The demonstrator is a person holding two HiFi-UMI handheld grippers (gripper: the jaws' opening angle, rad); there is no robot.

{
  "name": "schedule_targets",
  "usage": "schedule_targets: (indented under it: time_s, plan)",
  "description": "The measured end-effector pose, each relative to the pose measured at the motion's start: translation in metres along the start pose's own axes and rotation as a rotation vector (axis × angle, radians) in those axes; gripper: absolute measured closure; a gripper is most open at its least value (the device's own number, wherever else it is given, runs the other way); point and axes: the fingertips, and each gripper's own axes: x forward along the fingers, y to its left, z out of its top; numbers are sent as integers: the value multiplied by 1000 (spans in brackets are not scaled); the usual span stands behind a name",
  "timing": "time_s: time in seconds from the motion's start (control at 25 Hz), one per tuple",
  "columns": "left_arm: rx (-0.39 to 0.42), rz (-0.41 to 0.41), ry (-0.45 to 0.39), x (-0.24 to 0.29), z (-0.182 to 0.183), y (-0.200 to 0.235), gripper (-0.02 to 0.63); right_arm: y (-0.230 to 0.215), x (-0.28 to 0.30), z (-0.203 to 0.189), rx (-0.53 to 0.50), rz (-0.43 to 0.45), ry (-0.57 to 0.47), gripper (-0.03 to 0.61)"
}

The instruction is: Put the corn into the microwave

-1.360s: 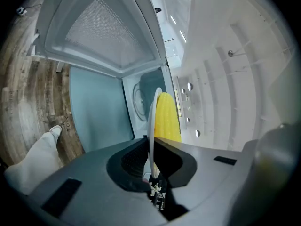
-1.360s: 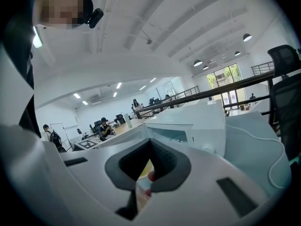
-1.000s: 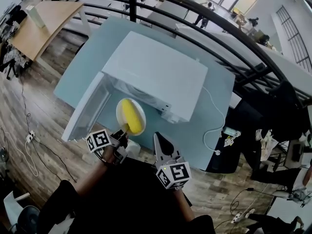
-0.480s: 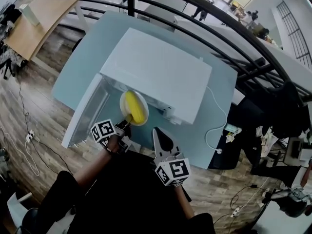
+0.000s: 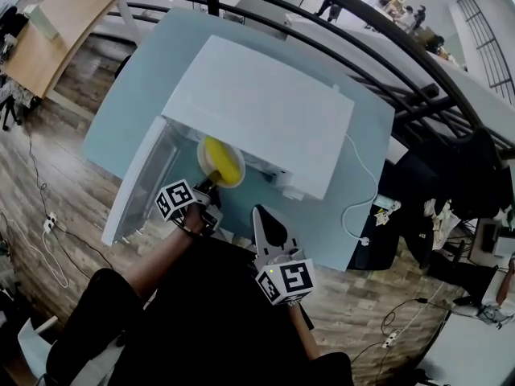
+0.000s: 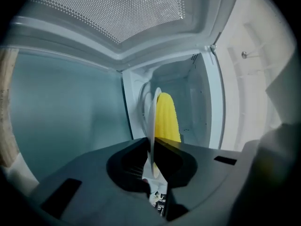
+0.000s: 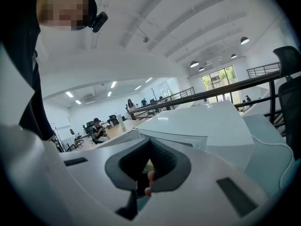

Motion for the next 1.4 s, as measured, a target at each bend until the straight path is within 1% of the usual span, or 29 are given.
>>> schedule_targets:
  time_s: [0.16, 0.4, 0.6, 0.76, 1.08, 1.4]
  plan:
    - [-26, 9, -17, 13, 10, 3, 586, 3, 3, -1, -13, -3, 8, 569]
    - [-73, 20, -42, 34, 20, 5, 584, 2, 6, -4, 2, -8, 14, 569]
    - [-87, 31, -53, 48, 23, 6, 583, 2, 7, -1, -17, -11, 27, 569]
    - [-95, 46, -59, 54, 25, 10, 583, -1, 4, 0, -21, -25, 18, 569]
    - [-71, 78, -58, 65, 27, 15, 584, -2, 3, -2, -20, -23, 23, 569]
    - [-65, 108, -55, 73, 26, 19, 584, -3, 2, -5, -4, -19, 14, 569]
